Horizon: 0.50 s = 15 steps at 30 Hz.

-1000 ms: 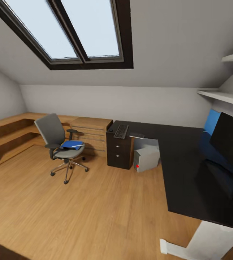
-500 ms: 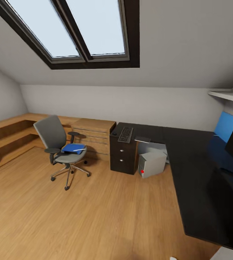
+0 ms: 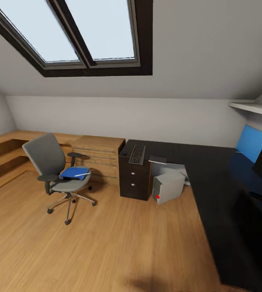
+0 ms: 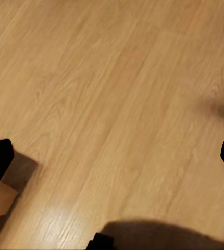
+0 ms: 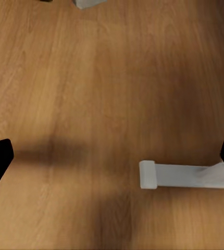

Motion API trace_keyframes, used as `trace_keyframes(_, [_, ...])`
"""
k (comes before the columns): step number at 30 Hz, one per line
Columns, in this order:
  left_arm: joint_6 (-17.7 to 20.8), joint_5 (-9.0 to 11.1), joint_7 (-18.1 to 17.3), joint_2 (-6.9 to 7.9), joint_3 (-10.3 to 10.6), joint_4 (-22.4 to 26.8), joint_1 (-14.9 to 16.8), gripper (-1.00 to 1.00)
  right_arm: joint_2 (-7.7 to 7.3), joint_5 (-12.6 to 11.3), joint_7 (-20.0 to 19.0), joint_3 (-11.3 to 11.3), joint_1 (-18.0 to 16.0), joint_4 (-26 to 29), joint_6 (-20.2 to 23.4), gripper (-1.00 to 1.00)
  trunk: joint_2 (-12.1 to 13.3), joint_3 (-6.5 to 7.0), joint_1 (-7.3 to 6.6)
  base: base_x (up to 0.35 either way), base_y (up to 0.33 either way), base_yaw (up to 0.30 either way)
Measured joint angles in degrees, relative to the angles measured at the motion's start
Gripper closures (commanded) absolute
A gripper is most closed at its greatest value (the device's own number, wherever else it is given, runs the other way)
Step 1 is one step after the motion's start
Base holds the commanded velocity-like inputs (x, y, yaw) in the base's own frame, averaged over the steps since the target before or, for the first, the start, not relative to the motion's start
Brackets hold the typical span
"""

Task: In the bedroom, organize the workspace by keeping the computer under the desk, ensuring the monitor is on the desk, placing the keyboard on the desk next to the monitor, placing the mouse on the desk next to the keyboard, moving the folder from the swivel chair onto the desk next to the mouse, stacking the notebook on top of the folder with the pen on top of the notebook, and positioning the swivel chair next to the desk.

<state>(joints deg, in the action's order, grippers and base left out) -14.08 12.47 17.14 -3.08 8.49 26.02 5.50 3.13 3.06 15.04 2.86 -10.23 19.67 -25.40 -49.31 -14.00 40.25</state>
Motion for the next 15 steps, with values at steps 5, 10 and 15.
trace_keyframes(5, [-2.63,-0.01,0.20,-0.04,-0.01,0.00,0.00,-1.00,-0.01,0.00,-0.05,-0.53,0.00,-0.01,-0.02,-1.00,0.00,0.00,0.00,0.056,0.022,-0.260])
trace_keyframes(10, [-3.39,0.05,0.22,-0.05,-0.01,0.00,0.00,-1.00,0.00,0.00,-0.06,-0.62,0.00,-0.01,-0.02,-1.00,-0.01,0.00,-0.02,0.261,0.076,-0.256])
trace_keyframes(15, [-3.51,0.06,0.20,-0.05,-0.01,0.00,0.00,-1.00,0.05,0.00,-0.07,-0.68,0.00,-0.01,-0.02,-1.00,-0.01,0.00,-0.02,0.310,0.111,-0.243])
